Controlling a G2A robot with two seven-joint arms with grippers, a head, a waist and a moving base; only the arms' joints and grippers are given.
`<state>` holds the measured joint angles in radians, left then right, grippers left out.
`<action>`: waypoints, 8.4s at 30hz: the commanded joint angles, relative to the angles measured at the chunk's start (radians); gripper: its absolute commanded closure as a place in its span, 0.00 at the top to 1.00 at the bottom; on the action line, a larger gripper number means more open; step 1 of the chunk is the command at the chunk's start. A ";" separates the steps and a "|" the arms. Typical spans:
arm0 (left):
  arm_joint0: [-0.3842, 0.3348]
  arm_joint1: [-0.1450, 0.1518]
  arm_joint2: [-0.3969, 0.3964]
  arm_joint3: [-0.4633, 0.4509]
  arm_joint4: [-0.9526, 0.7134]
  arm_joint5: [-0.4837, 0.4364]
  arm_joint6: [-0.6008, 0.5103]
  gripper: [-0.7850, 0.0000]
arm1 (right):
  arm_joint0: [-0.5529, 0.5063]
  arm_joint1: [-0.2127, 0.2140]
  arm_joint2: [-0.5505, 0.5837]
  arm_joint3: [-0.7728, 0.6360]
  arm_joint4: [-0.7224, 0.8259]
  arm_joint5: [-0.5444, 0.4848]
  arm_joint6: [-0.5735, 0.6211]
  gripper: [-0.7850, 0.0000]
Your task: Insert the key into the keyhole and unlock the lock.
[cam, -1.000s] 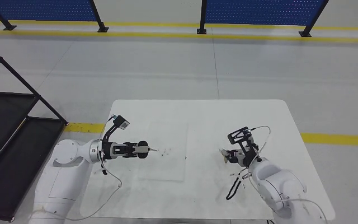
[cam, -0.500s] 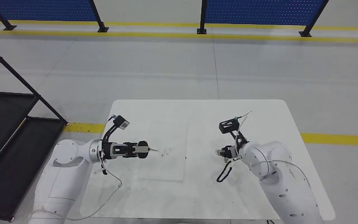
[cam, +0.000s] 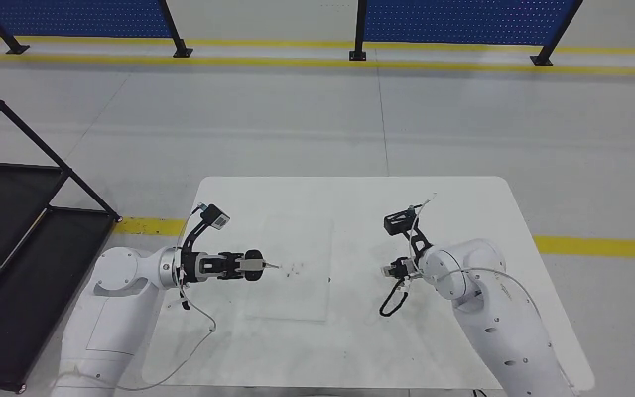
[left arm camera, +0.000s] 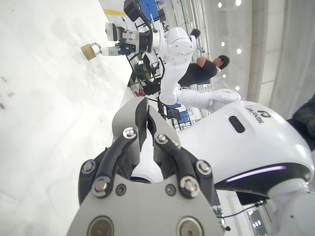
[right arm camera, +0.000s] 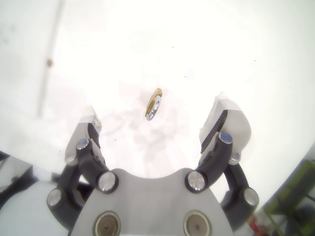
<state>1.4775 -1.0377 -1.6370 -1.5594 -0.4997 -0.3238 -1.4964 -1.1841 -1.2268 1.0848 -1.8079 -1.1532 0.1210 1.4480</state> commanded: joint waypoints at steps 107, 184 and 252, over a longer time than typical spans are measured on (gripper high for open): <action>0.000 0.000 0.000 0.000 0.000 0.000 0.000 0.00 | -0.020 0.155 0.165 0.368 1.477 -0.275 -0.087 0.00; 0.000 0.000 0.000 0.000 0.000 0.000 0.000 0.00 | -0.305 0.145 0.081 -0.020 1.585 -0.277 -0.478 0.00; -0.067 -0.031 0.355 0.006 -0.158 0.001 0.176 0.00 | -0.305 0.145 0.081 -0.020 1.585 -0.277 -0.478 0.00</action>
<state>1.4105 -1.0687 -1.2820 -1.5526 -0.6578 -0.3225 -1.3229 -1.4895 -1.0816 1.1656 -1.8278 0.4321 -0.1563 0.9701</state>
